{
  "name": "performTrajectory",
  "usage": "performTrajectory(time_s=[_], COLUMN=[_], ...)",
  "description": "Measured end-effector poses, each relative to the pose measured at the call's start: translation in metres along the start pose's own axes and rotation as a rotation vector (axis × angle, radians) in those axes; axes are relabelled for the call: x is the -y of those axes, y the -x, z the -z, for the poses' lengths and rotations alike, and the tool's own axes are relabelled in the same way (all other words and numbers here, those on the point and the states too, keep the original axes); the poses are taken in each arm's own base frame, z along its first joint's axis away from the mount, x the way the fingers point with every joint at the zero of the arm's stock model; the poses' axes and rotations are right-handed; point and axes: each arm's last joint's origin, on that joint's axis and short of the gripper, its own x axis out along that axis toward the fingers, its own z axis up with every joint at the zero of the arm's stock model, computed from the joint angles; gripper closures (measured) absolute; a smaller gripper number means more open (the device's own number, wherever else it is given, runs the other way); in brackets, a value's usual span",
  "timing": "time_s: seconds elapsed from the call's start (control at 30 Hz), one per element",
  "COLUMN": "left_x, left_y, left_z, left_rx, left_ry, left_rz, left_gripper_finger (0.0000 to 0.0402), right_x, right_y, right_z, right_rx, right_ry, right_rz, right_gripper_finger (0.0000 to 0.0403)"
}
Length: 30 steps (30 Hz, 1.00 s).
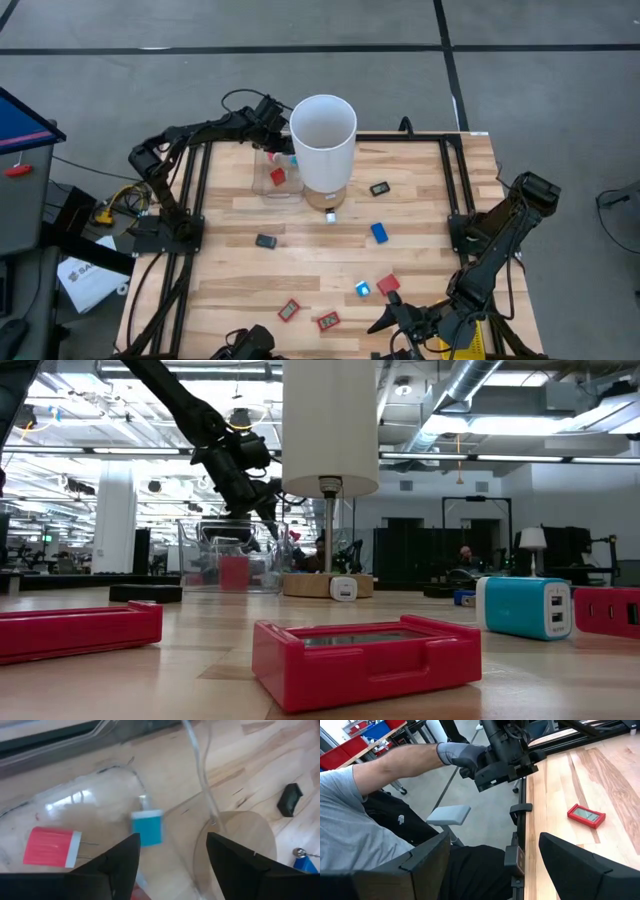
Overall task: Pick & Place Office items
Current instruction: Put the white charger adapter into the transparent bin
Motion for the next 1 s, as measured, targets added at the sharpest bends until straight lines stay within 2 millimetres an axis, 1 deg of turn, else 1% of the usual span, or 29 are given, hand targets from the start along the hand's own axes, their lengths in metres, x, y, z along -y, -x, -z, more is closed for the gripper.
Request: performTrajectory(time_s=[0.2, 0.3, 0.47, 0.6, 0.7, 0.8, 0.87, 1.0], left_x=[0.0, 0.001, 0.005, 0.011, 0.016, 0.02, 0.021, 0.021], left_y=[0.001, 0.007, 0.036, 0.069, 0.095, 0.116, 0.126, 0.138], left_z=[-0.002, -0.002, 0.0, 0.007, 0.017, 0.033, 0.047, 0.08], left_rx=[0.014, 0.025, 0.04, 0.061, 0.068, 0.094, 0.096, 0.097], left_ry=[-0.002, -0.019, -0.055, -0.091, -0.117, -0.148, -0.168, -0.204], left_rz=[0.005, 0.007, 0.008, 0.0, -0.031, -0.027, -0.014, 0.025], left_gripper_finger=[0.0193, 0.0203, 0.0218, 0.0225, 0.0227, 0.0226, 0.0225, 0.0228], right_x=[0.0, 0.0, 0.0, 0.0, 0.0, 0.0, -0.001, -0.001], right_y=[0.0, 0.0, 0.0, 0.0, 0.0, 0.0, 0.0, 0.0], right_z=[0.0, 0.0, 0.0, 0.0, -0.001, -0.001, -0.001, -0.002], right_rx=[0.0, 0.0, 0.005, 0.006, 0.016, 0.019, 0.025, 0.032], right_ry=[0.0, 0.0, -0.002, -0.013, -0.017, -0.023, -0.027, -0.029], right_rz=[0.0, 0.0, 0.002, 0.003, 0.009, 0.011, 0.007, 0.002], right_gripper_finger=[0.0106, 0.0106, 0.0106, 0.0106, 0.0106, 0.0106, 0.0106, 0.0106])
